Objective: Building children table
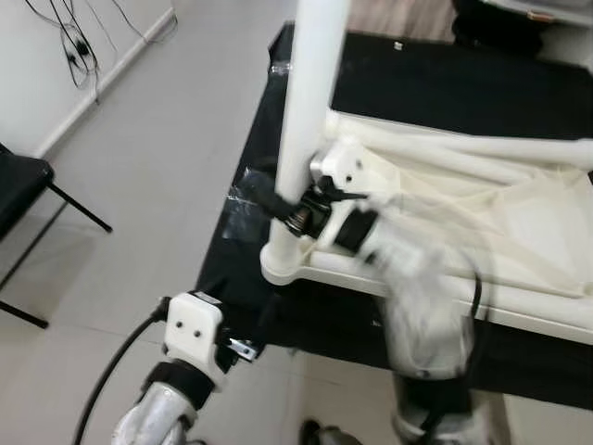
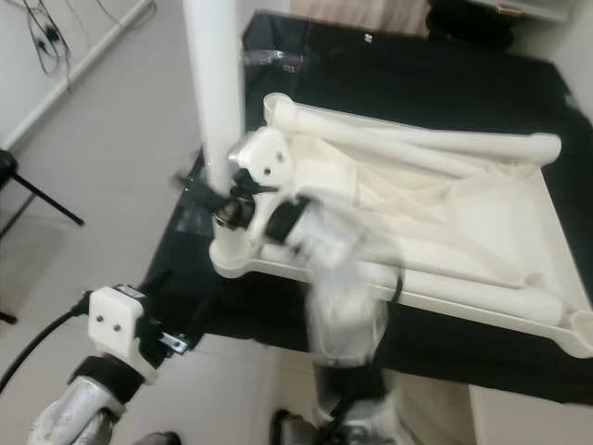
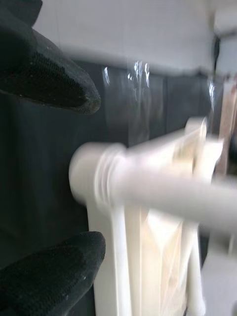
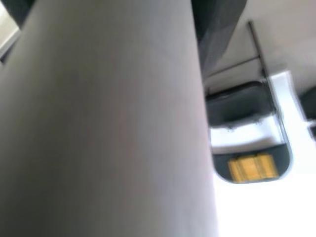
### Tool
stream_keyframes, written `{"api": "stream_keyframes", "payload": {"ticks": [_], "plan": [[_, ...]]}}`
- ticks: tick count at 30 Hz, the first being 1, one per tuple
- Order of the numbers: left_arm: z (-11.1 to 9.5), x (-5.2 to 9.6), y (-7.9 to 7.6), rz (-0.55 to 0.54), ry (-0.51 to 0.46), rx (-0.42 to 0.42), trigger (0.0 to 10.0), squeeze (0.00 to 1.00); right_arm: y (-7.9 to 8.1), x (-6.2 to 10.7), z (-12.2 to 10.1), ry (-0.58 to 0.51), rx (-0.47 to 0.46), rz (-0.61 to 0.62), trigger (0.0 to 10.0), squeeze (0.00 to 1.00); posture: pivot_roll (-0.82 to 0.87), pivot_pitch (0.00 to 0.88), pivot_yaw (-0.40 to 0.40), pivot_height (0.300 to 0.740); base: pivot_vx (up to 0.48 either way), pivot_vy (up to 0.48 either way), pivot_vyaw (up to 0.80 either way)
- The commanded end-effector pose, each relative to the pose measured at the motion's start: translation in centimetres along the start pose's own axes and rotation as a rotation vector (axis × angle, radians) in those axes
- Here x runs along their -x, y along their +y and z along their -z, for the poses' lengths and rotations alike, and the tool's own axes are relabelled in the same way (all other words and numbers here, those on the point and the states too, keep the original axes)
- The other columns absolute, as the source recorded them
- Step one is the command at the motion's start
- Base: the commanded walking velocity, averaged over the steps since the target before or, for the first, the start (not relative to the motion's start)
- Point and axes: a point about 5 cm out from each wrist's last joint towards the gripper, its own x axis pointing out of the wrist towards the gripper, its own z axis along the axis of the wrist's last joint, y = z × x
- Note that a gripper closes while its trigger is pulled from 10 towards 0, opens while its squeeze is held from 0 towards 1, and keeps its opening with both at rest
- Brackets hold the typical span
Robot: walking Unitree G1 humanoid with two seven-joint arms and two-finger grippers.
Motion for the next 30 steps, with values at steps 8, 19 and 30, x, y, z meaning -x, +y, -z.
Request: {"api": "stream_keyframes", "payload": {"ticks": [8,19,30], "plan": [[1.3,-0.9,0.6,0.006,0.039,0.006,10.0,0.00,0.5,-1.7,3.8,0.167,0.008,0.043,10.0,0.00,0.06,0.217,-0.081,0.740,0.000,0.000,0.00],[1.3,-0.8,0.9,-0.013,0.034,-0.007,10.0,0.00,0.6,-2.1,0.1,-0.044,-0.065,-0.378,10.0,1.00,0.07,0.220,-0.084,0.740,0.000,0.000,0.00],[1.0,-0.5,0.3,0.000,0.032,0.003,10.0,0.00,-1.4,-2.0,-0.9,-0.026,0.045,-0.894,10.0,0.00,0.10,0.254,-0.089,0.740,0.000,0.000,0.00]]}}
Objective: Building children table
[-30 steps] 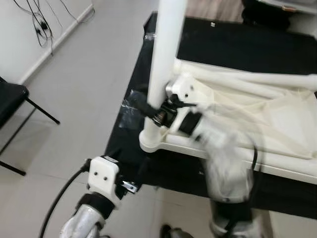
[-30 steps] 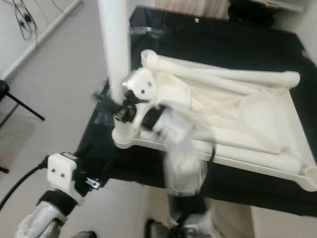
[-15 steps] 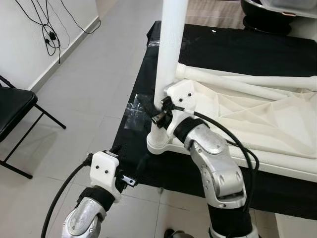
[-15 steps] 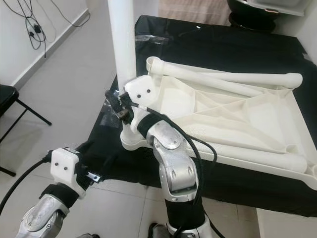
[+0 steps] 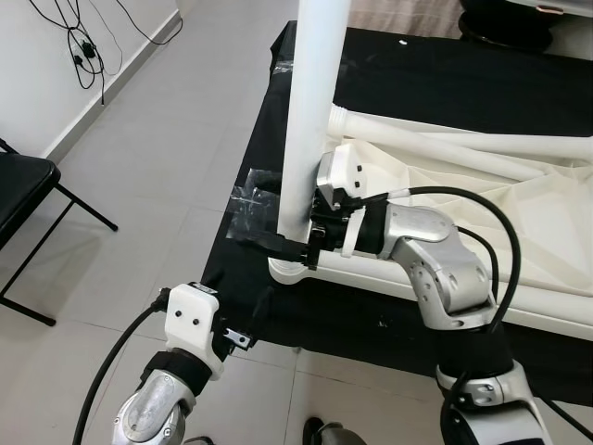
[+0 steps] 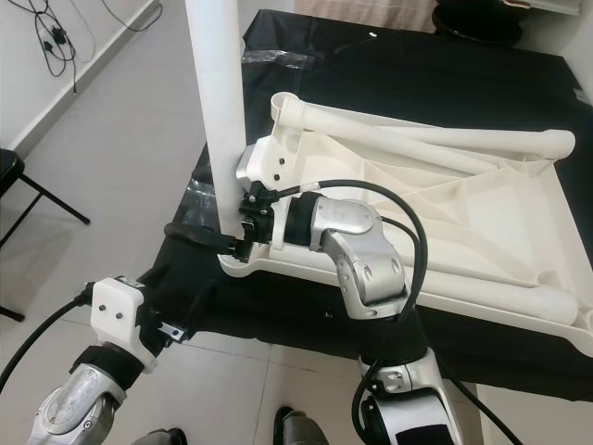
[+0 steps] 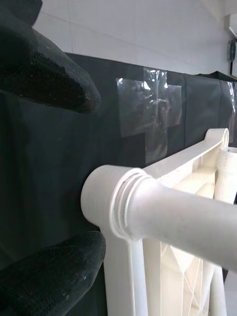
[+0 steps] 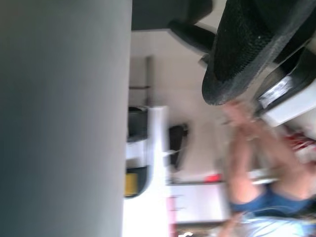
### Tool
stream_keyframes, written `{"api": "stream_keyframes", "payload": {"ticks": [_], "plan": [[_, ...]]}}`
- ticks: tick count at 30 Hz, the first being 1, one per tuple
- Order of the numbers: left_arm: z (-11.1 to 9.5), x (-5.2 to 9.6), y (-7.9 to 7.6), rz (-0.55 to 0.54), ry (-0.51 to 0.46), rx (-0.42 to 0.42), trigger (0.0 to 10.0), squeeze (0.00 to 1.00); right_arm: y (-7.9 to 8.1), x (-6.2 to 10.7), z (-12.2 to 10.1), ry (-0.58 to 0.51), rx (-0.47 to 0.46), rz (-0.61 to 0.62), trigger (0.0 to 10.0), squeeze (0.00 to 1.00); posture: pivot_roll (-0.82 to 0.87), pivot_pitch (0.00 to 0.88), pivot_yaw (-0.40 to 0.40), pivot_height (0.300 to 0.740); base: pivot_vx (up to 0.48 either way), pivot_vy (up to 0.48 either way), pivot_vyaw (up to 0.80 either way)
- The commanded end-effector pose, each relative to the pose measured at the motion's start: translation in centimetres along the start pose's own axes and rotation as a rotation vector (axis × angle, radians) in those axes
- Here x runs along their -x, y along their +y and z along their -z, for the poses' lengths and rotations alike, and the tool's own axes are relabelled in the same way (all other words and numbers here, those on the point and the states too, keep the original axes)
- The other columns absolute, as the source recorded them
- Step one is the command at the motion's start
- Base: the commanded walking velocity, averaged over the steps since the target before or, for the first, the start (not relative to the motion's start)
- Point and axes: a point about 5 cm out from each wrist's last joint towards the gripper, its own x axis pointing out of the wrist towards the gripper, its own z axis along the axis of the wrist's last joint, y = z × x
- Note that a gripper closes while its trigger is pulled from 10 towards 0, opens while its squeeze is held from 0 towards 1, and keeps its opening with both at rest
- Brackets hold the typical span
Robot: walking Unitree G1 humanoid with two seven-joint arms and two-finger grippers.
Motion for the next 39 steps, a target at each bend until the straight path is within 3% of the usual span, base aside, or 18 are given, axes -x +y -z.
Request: {"api": "stream_keyframes", "payload": {"ticks": [1,2,7,8,9,10,11,20,25,28,30,31,33,35,36,37,39], "plan": [[0.1,0.4,-0.3,0.003,0.013,0.009,10.0,0.00,-0.1,0.0,0.0,-0.026,-0.010,-0.097,10.0,0.00,0.10,0.254,-0.089,0.740,0.000,0.000,0.00],[0.0,0.6,-0.5,0.002,0.014,0.011,10.0,0.00,-1.4,0.6,-0.8,-0.050,-0.015,-0.128,10.0,0.00,0.10,0.265,-0.091,0.740,0.000,0.000,0.00],[-0.1,0.9,-0.6,0.003,0.015,0.015,10.0,0.00,-2.6,0.8,-2.0,-0.098,-0.016,-0.195,10.0,0.00,0.10,0.276,-0.091,0.740,0.000,0.000,0.00],[-0.1,1.0,-0.7,0.004,0.015,0.017,10.0,0.00,-2.7,0.8,-2.1,-0.100,-0.014,-0.215,9.1,0.00,0.10,0.277,-0.091,0.740,0.000,0.000,0.00],[-0.2,1.0,-0.7,0.005,0.016,0.018,10.0,0.00,-2.8,0.9,-2.1,-0.101,-0.012,-0.228,9.1,0.00,0.11,0.278,-0.091,0.740,0.000,0.000,0.00],[-0.2,1.0,-0.8,0.006,0.016,0.019,10.0,0.00,-2.9,0.9,-2.1,-0.104,-0.015,-0.245,1.7,0.00,0.11,0.278,-0.091,0.740,0.000,0.000,0.00],[-0.2,1.0,-0.8,0.006,0.016,0.019,10.0,0.00,-2.9,0.9,-2.1,-0.105,-0.018,-0.258,0.0,0.00,0.11,0.281,-0.090,0.740,0.000,0.000,0.00],[-0.2,1.1,-1.0,0.009,0.021,0.024,10.0,0.00,-2.7,1.5,-1.7,-0.081,-0.033,-0.380,0.0,0.00,0.10,0.280,-0.089,0.740,0.000,0.000,0.00],[-0.1,1.0,-1.0,0.011,0.020,0.026,10.0,0.00,-2.2,2.2,-1.3,-0.072,-0.020,-0.356,0.0,0.00,0.08,0.273,-0.103,0.740,0.000,0.000,0.00],[-0.1,0.9,-1.1,0.005,0.016,0.025,10.0,0.00,-1.0,2.4,-0.2,-0.043,0.013,-0.176,0.0,0.00,0.07,0.268,-0.112,0.740,0.000,0.000,0.00],[-0.1,0.9,-1.0,0.003,0.016,0.023,10.0,0.00,-0.1,2.0,0.6,-0.019,-0.016,-0.038,0.0,0.00,0.07,0.271,-0.113,0.740,0.000,0.000,0.00],[-0.1,0.9,-1.0,0.003,0.016,0.023,10.0,0.00,-0.1,2.0,0.6,-0.019,-0.016,-0.038,0.0,0.00,0.07,0.271,-0.113,0.740,0.000,0.000,0.00],[-0.1,0.9,-0.8,0.002,0.016,0.020,10.0,0.00,0.7,0.6,2.7,0.068,-0.049,0.273,0.0,0.00,0.06,0.271,-0.107,0.740,0.000,0.000,0.00],[-0.1,0.8,-0.6,0.001,0.018,0.018,10.0,0.00,1.2,0.4,4.4,0.194,-0.029,0.743,0.0,0.00,0.04,0.272,-0.092,0.740,0.000,0.000,0.00],[-0.1,0.7,-0.6,0.005,0.019,0.018,10.0,0.00,2.4,-0.1,4.6,0.206,-0.036,0.800,0.0,0.00,0.05,0.267,-0.085,0.740,0.000,0.000,0.00],[-0.1,0.7,-0.6,0.005,0.019,0.018,10.0,0.00,2.4,-0.1,4.6,0.206,-0.036,0.800,0.0,0.00,0.05,0.267,-0.085,0.740,0.000,0.000,0.00],[0.1,0.4,-0.4,0.010,0.023,0.017,10.0,0.00,4.5,-2.1,4.3,0.170,-0.077,0.721,0.0,0.00,0.04,0.259,-0.076,0.740,0.000,0.000,0.00]]}}
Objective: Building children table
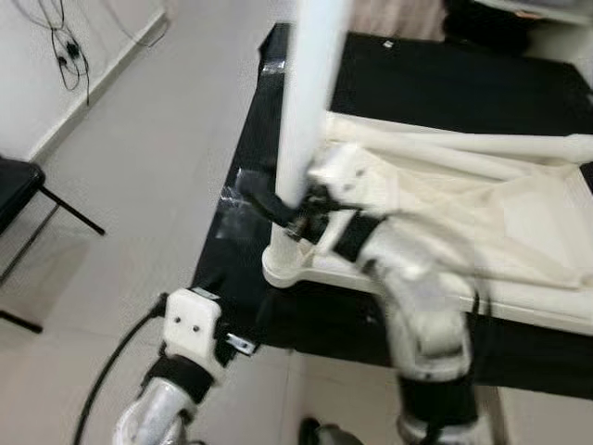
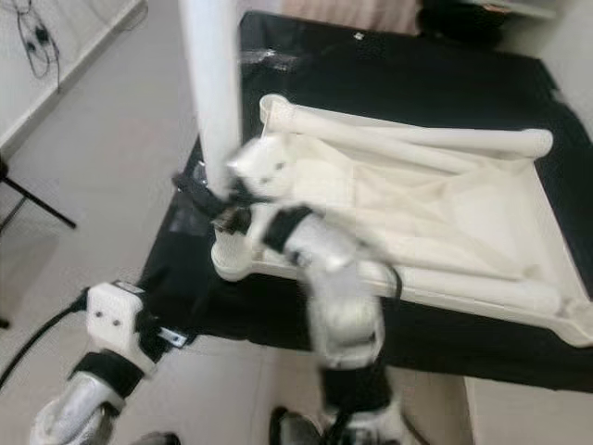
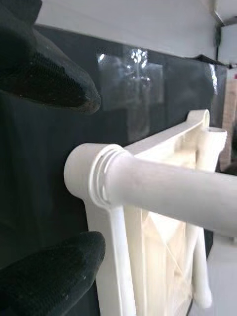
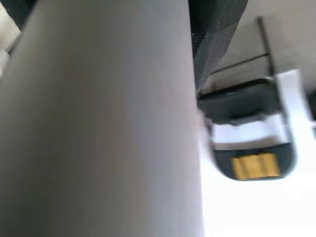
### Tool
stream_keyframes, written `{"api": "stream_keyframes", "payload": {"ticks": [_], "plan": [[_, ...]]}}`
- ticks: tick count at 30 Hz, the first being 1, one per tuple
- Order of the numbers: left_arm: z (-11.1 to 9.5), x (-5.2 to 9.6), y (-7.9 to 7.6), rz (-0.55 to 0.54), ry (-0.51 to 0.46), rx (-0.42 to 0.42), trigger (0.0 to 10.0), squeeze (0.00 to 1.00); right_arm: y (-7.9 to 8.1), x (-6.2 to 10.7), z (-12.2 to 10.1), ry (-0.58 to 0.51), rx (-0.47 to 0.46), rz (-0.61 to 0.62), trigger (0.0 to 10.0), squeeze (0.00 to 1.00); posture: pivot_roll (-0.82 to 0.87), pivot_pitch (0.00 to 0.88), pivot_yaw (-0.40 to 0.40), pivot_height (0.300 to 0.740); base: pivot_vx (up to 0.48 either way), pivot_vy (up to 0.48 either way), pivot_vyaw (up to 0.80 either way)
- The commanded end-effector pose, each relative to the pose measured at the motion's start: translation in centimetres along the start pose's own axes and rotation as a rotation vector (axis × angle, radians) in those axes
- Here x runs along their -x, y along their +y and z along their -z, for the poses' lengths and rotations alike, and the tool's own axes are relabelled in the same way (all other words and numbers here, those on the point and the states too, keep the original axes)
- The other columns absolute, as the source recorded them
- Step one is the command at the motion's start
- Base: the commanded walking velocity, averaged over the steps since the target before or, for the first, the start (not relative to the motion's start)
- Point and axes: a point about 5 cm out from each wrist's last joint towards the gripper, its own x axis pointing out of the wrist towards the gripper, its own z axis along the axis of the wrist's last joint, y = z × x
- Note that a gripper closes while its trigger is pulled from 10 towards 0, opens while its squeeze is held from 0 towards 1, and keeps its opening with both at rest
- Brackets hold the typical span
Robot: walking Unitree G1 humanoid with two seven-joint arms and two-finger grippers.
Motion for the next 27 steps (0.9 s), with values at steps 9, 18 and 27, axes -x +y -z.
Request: {"api": "stream_keyframes", "payload": {"ticks": [9,18,27], "plan": [[1.2,-0.2,0.5,-0.013,0.048,0.013,10.0,0.00,1.1,-1.5,2.0,0.131,-0.026,0.025,10.0,0.00,0.04,0.233,-0.081,0.740,0.000,0.000,0.00],[1.3,-0.2,0.5,-0.015,0.044,0.013,10.0,0.00,-0.9,-3.0,0.1,-0.002,-0.084,-0.129,10.0,1.00,0.04,0.237,-0.081,0.740,0.000,0.000,0.00],[1.2,-0.1,0.3,-0.014,0.044,0.017,10.0,0.00,-2.4,-3.5,-1.1,-0.062,-0.058,-0.429,10.0,1.00,0.05,0.245,-0.084,0.740,0.000,0.000,0.00]]}}
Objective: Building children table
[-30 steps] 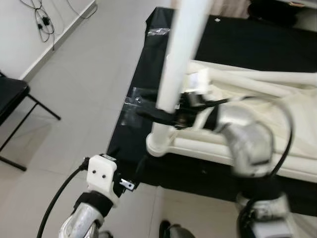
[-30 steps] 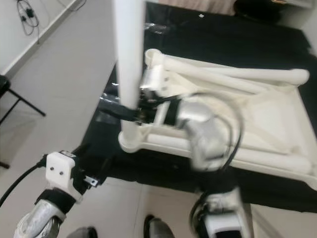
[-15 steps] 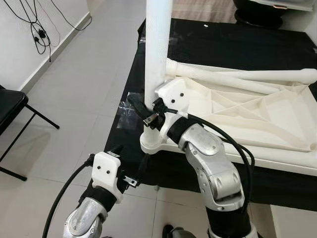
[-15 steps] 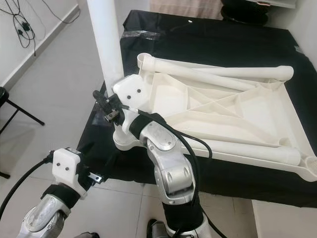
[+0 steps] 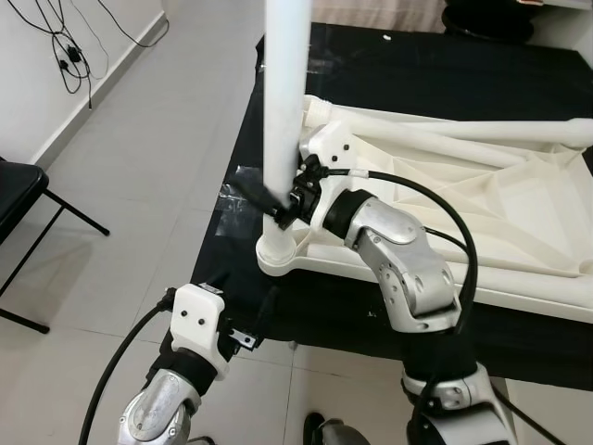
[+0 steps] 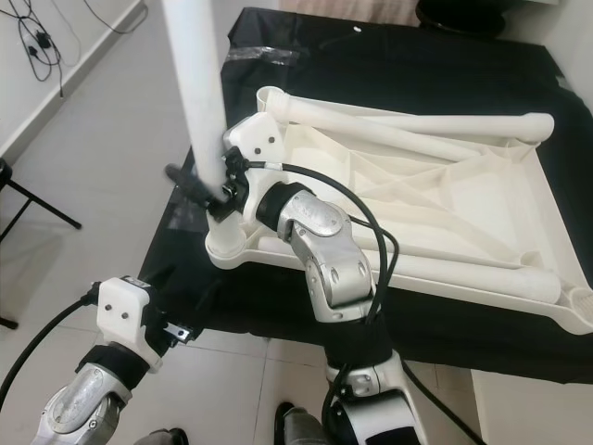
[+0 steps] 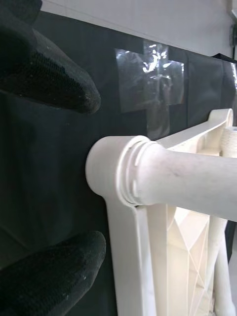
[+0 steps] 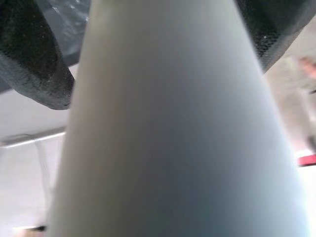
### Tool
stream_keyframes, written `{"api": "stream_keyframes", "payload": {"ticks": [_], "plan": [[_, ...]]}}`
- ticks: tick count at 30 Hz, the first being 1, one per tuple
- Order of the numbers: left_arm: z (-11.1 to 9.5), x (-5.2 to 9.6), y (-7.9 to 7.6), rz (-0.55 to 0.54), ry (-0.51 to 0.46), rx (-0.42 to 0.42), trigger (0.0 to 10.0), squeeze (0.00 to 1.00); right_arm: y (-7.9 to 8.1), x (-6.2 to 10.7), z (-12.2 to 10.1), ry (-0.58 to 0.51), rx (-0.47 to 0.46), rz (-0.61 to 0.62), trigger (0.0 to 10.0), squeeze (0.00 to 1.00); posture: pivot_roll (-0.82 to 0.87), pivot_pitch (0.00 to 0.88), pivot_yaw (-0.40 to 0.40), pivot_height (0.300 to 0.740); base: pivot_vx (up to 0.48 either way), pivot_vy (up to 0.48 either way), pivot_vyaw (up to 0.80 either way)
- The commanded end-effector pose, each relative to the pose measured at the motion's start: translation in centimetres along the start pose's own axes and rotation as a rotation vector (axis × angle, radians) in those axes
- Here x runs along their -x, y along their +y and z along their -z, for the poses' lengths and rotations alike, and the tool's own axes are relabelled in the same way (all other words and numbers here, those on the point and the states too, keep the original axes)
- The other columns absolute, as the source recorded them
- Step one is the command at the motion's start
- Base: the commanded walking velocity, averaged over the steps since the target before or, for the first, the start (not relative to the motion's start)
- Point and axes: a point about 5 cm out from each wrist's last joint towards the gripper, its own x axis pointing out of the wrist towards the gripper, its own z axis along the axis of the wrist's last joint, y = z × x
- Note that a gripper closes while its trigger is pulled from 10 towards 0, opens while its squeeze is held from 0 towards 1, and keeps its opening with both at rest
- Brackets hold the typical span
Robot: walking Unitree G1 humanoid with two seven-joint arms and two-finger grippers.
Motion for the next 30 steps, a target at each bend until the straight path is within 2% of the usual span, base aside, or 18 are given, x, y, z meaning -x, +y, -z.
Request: {"api": "stream_keyframes", "payload": {"ticks": [1,2,3,4,17,18,19,20,28,30], "plan": [[0.3,0.3,-0.2,-0.002,0.015,0.011,10.0,0.00,0.3,-0.2,-0.6,-0.035,0.020,-0.141,10.0,1.00,0.05,0.247,-0.083,0.740,0.000,0.000,0.00],[0.3,0.4,-0.2,-0.002,0.014,0.012,10.0,0.00,0.3,-0.2,-0.9,-0.036,0.033,-0.258,10.0,0.84,0.06,0.250,-0.083,0.740,0.000,0.000,0.00],[0.3,0.4,-0.2,-0.002,0.014,0.012,10.0,0.00,0.3,-0.2,-0.9,-0.036,0.033,-0.258,10.0,0.84,0.06,0.250,-0.083,0.740,0.000,0.000,0.00],[0.2,0.4,-0.3,-0.001,0.015,0.013,10.0,0.00,0.1,-0.4,-1.0,-0.034,0.040,-0.342,10.0,0.00,0.06,0.251,-0.082,0.740,0.000,0.000,0.00],[0.0,0.9,-0.6,0.002,0.018,0.018,10.0,0.00,-1.0,-1.5,-1.7,-0.079,-0.028,-0.581,10.0,0.00,0.08,0.271,-0.079,0.740,0.000,0.000,0.00],[0.0,1.0,-0.6,0.002,0.019,0.019,10.0,0.00,-0.9,-1.5,-1.7,-0.086,-0.041,-0.607,0.9,0.00,0.08,0.273,-0.078,0.740,0.000,0.000,0.00],[0.0,1.0,-0.7,0.002,0.020,0.019,10.0,0.00,-0.9,-1.5,-1.7,-0.091,-0.048,-0.627,0.9,0.00,0.08,0.273,-0.078,0.740,0.000,0.000,0.00],[0.0,1.1,-0.7,0.003,0.020,0.020,10.0,0.00,-0.9,-1.5,-1.7,-0.092,-0.055,-0.643,0.0,0.00,0.08,0.273,-0.078,0.740,0.000,0.000,0.00],[0.0,1.1,-0.7,0.004,0.022,0.021,10.0,0.00,-1.1,-1.5,-1.5,-0.097,-0.056,-0.697,0.0,0.00,0.08,0.270,-0.077,0.740,0.000,0.000,0.00],[0.1,1.1,-0.7,0.006,0.023,0.023,10.0,0.00,-1.3,-1.2,-1.6,-0.106,-0.045,-0.666,0.0,0.00,0.07,0.261,-0.075,0.740,0.000,0.000,0.00]]}}
